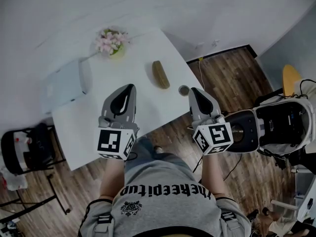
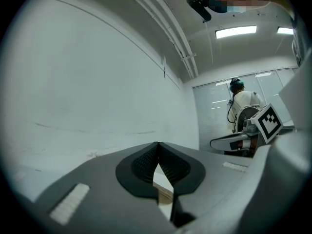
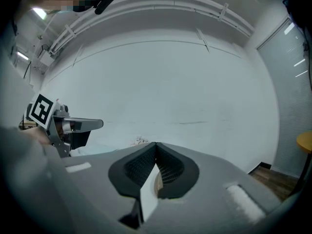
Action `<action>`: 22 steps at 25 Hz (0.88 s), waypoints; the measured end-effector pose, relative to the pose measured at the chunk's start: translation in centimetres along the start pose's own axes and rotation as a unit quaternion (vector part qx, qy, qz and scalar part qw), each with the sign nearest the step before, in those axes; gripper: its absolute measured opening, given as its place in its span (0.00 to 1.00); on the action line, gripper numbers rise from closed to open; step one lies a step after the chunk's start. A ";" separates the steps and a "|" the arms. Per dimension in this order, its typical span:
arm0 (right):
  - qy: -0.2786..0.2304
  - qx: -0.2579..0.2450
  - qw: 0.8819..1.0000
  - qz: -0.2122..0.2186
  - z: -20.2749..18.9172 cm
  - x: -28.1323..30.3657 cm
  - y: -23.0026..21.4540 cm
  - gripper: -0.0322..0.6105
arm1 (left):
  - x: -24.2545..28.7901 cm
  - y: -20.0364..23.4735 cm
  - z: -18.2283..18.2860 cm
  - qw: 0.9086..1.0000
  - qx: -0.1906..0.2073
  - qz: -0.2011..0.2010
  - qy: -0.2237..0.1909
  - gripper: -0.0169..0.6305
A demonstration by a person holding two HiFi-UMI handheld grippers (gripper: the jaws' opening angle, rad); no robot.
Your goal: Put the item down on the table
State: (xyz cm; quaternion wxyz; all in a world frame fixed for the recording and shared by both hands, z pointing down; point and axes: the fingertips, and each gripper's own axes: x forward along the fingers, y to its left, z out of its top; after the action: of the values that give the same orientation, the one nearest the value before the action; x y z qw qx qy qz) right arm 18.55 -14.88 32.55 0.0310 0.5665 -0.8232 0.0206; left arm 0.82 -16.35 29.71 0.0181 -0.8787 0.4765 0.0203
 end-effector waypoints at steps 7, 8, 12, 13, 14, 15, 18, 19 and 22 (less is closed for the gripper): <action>-0.020 -0.012 1.000 0.008 1.1 -1.2 -0.1 0.05 | 0.3 -1.0 0.1 1.000 0.006 -0.003 0.000 0.05; -0.023 -0.013 1.000 0.010 1.2 -1.3 -0.1 0.05 | 0.3 -1.1 0.1 1.000 0.007 -0.003 0.000 0.05; -0.035 -0.017 0.999 0.016 1.5 -1.9 0.1 0.05 | 0.2 -1.5 0.0 1.000 0.010 -0.001 -0.001 0.05; -0.038 -0.018 0.999 0.017 1.6 -2.1 0.2 0.05 | 0.1 -1.6 0.0 1.000 0.011 -0.001 -0.002 0.05; -0.041 -0.019 0.999 0.018 1.7 -2.3 0.2 0.05 | 0.0 -1.7 0.0 1.000 0.012 0.000 -0.002 0.05; -0.043 -0.020 0.999 0.019 1.8 -2.4 0.3 0.05 | -0.1 -1.8 0.1 1.000 0.013 0.001 -0.002 0.05; -0.050 -0.023 0.998 0.022 2.0 -3.1 0.6 0.05 | -0.4 -2.1 -0.1 1.000 0.015 0.001 -0.005 0.05; -0.052 -0.024 0.998 0.022 2.0 -3.3 0.6 0.05 | -0.6 -2.3 0.0 1.000 0.016 0.001 -0.006 0.05; -0.058 -0.029 0.998 0.024 2.0 -4.0 0.9 0.05 | -0.9 -2.8 0.2 1.000 0.018 0.001 -0.006 0.05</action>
State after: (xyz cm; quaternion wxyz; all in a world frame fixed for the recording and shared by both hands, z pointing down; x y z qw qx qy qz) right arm 19.10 -10.97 30.29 -0.0013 0.5460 -0.8370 -0.0356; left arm 2.66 -14.01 29.60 0.0373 -0.8778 0.4773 0.0170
